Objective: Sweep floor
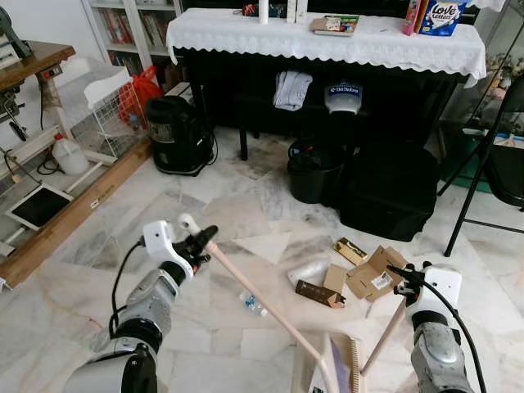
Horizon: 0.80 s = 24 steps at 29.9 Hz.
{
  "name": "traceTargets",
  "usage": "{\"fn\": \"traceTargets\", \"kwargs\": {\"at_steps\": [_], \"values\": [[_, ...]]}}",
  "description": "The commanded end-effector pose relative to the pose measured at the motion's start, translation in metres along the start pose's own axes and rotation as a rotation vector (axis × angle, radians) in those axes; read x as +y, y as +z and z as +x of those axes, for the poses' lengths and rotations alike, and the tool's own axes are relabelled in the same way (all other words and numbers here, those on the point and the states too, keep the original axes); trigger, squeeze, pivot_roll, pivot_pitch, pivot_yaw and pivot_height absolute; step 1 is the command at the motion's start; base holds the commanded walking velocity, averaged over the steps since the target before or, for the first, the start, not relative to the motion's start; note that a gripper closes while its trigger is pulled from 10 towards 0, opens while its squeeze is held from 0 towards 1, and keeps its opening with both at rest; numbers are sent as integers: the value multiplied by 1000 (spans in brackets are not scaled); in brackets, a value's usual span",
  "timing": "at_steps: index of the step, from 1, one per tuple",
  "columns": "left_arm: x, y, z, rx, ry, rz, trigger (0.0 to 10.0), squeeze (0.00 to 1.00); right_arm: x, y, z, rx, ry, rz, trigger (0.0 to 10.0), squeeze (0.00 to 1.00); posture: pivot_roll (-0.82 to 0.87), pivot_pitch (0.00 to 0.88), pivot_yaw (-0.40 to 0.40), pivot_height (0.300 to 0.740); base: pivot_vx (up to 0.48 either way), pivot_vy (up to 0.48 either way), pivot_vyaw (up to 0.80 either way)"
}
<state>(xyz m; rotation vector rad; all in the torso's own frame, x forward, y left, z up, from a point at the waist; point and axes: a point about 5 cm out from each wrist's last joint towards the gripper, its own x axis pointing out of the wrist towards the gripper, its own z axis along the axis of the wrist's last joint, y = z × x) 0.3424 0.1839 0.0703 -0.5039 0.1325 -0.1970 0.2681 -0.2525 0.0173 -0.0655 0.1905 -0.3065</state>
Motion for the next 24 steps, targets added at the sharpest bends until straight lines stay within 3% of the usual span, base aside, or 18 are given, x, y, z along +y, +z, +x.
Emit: {"fn": "traceTargets", "kwargs": {"at_steps": [1, 4, 7, 13, 17, 24], "values": [[5, 44, 5, -177, 32, 43, 10000, 0, 1, 3, 2, -6, 6, -3, 10000, 0, -116, 0, 16, 740, 0, 0, 0], [9, 58, 4, -228, 69, 99, 10000, 0, 2, 3, 2, -6, 11, 1, 10000, 0, -112, 0, 18, 740, 0, 0, 0], [12, 65, 1, -249, 129, 239, 10000, 0, 3, 4, 3, -10, 17, 4, 10000, 0, -111, 0, 19, 740, 0, 0, 0], [9, 49, -4, -224, 189, 461, 10000, 0, 13, 4, 2, -20, 23, 85, 10000, 0, -128, 0, 31, 740, 0, 0, 0], [3, 37, -3, -184, 142, 531, 10000, 0, 21, 5, 1, -31, 35, 98, 10000, 0, -133, 0, 38, 740, 0, 0, 0], [2, 41, 0, -204, 186, 542, 10000, 0, 25, 14, 3, -84, 57, 175, 10000, 0, -136, 0, 45, 740, 0, 0, 0]]}}
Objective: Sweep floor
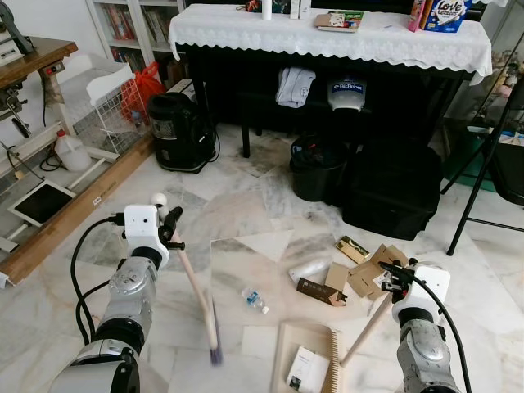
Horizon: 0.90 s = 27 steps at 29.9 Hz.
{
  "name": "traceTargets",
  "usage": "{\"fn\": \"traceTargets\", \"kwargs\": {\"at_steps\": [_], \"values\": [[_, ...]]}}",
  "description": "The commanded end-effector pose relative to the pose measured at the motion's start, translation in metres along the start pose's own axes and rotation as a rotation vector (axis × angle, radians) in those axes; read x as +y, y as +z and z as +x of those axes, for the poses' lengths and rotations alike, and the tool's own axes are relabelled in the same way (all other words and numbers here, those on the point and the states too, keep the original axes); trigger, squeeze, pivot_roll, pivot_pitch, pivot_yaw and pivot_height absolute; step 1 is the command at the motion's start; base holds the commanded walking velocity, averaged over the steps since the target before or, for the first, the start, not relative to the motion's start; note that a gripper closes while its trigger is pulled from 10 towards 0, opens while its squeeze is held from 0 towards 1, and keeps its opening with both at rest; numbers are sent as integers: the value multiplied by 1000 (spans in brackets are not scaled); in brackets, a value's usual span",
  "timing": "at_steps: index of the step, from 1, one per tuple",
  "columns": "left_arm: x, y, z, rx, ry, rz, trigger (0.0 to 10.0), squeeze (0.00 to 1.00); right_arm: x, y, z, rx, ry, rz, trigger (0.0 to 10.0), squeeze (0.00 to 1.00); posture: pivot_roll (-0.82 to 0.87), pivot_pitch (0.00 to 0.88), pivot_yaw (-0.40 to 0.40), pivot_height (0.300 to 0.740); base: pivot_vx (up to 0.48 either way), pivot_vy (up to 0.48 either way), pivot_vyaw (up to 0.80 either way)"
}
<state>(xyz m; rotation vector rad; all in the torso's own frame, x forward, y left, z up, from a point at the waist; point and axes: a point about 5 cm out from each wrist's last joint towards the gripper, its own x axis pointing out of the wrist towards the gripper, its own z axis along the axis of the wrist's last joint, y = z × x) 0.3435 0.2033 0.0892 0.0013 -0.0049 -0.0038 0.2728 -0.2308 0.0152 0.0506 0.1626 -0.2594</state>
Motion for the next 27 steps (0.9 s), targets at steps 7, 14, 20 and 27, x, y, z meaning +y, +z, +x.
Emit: {"fn": "traceTargets", "kwargs": {"at_steps": [7, 14, 20, 27], "values": [[-4, 10, 5, -46, -10, 27, 10000, 0, 12, 21, 7, -124, 41, 118, 10000, 0, -136, 0, 43, 740, 0, 0, 0], [-11, 13, 11, -33, -43, -54, 10000, 0, 19, 35, 13, -173, 85, 162, 10000, 0, -133, 0, 43, 740, 0, 0, 0], [-16, 11, 13, 5, -74, -139, 10000, 0, 18, 46, 16, -221, 79, 219, 10000, 0, -135, 0, 41, 740, 0, 0, 0], [-25, 18, 18, -20, -166, -259, 10000, 0, 16, 53, 19, -247, 78, 240, 10000, 0, -137, 0, 39, 740, 0, 0, 0]]}}
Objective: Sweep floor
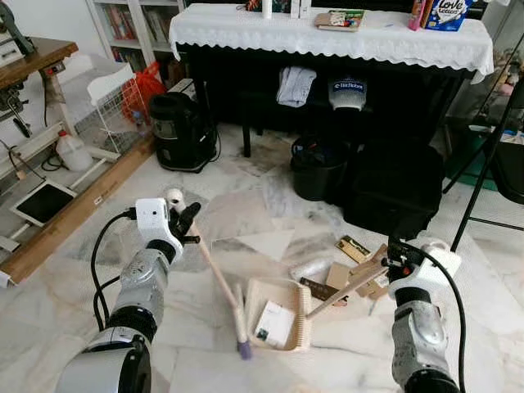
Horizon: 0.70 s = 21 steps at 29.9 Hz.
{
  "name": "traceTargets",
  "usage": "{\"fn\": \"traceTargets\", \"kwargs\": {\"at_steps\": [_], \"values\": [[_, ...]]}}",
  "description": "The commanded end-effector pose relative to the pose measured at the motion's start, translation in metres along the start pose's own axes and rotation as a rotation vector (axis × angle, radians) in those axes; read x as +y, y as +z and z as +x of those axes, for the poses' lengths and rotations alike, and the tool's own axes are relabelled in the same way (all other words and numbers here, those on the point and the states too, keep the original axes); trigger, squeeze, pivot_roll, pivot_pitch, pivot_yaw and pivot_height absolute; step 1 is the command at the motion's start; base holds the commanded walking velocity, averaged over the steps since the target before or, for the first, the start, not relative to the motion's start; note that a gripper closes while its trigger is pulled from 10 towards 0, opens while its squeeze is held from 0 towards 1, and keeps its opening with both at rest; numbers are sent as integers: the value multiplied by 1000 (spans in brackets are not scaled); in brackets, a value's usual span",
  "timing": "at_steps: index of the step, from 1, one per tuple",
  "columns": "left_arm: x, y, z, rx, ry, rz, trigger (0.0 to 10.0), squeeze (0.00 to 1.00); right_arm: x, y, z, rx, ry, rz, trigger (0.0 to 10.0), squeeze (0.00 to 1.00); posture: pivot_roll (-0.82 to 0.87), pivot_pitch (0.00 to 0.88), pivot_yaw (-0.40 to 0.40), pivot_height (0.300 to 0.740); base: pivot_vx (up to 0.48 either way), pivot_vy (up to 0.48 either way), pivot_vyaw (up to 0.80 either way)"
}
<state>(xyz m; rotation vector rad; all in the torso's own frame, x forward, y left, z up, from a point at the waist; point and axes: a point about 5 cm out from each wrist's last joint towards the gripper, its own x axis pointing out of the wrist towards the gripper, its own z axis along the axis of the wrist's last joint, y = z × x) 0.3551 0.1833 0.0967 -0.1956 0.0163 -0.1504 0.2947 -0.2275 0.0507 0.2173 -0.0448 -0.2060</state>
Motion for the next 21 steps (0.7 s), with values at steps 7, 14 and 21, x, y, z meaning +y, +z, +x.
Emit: {"fn": "traceTargets", "kwargs": {"at_steps": [7, 14, 21], "values": [[-8, 28, 14, -120, -3, -81, 10000, 0, 6, 16, 10, -79, 2, 67, 10000, 0, -127, 0, 40, 740, 0, 0, 0], [2, 42, 9, -208, 115, 173, 10000, 0, 7, 19, 11, -93, 5, 72, 10000, 0, -131, 0, 43, 740, 0, 0, 0], [-3, 24, 0, -178, 95, 177, 10000, 0, 8, 21, 9, -118, -5, 61, 10000, 0, -134, 0, 45, 740, 0, 0, 0]]}}
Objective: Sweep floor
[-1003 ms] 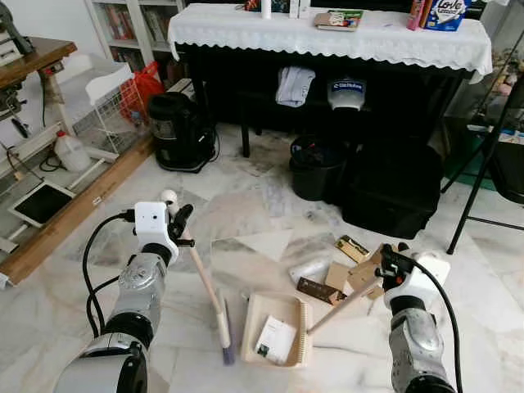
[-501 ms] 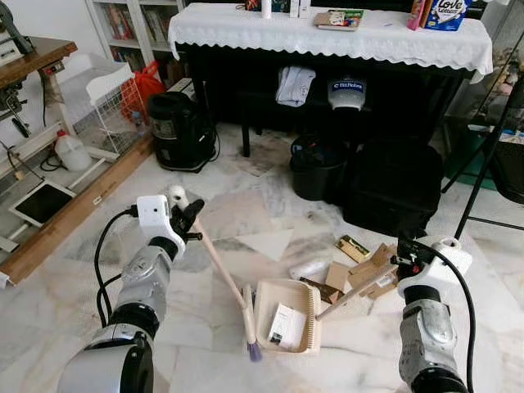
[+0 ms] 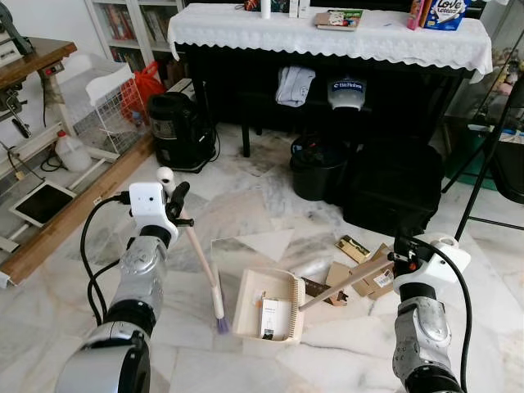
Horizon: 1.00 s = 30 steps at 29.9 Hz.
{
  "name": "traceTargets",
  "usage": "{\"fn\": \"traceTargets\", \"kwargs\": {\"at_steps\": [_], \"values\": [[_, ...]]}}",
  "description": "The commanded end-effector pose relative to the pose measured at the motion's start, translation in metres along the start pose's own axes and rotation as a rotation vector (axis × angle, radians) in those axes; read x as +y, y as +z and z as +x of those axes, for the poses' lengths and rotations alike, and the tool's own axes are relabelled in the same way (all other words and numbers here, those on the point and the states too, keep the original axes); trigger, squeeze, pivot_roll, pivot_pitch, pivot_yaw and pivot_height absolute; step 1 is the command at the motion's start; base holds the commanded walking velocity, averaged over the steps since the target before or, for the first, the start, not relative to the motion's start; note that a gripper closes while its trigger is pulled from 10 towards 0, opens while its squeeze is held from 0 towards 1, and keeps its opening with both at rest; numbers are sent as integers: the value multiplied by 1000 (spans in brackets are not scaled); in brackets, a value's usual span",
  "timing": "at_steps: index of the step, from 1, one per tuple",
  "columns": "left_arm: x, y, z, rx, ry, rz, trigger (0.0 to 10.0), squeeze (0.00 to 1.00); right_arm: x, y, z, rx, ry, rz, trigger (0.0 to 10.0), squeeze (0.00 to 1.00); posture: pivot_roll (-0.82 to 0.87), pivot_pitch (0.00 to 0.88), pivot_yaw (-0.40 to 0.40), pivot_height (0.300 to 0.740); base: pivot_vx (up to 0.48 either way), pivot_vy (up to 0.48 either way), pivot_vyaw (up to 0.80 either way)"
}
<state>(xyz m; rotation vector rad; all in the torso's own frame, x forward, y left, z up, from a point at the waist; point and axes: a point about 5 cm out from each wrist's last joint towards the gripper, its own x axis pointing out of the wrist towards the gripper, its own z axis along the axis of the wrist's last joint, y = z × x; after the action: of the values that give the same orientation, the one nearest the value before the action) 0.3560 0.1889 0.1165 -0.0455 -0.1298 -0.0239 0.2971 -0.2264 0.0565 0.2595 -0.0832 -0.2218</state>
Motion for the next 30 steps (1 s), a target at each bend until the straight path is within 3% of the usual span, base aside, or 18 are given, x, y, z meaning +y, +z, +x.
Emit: {"fn": "traceTargets", "kwargs": {"at_steps": [1, 3, 6, 12, 30], "values": [[-6, 0, -3, -26, -19, 24, 10000, 0, 6, 17, 6, -94, 3, 17, 10000, 0, -130, 0, 45, 740, 0, 0, 0], [-9, -3, -5, -24, -32, 40, 10000, 0, 6, 19, 5, -112, 2, 16, 10000, 0, -127, 0, 44, 740, 0, 0, 0], [-28, -5, -10, -51, -75, 22, 10000, 0, 9, 23, 2, -140, 23, -12, 10000, 0, -115, 0, 45, 740, 0, 0, 775], [-37, -5, -10, -57, -110, -21, 10000, 0, 8, 23, 1, -146, 11, -15, 10000, 0, -127, 0, 33, 740, 0, 0, 775], [-39, 6, -9, -116, -119, 13, 10000, 0, 7, 45, 4, -196, 26, -48, 10000, 0, -116, 0, 6, 740, 0, 0, 778]]}}
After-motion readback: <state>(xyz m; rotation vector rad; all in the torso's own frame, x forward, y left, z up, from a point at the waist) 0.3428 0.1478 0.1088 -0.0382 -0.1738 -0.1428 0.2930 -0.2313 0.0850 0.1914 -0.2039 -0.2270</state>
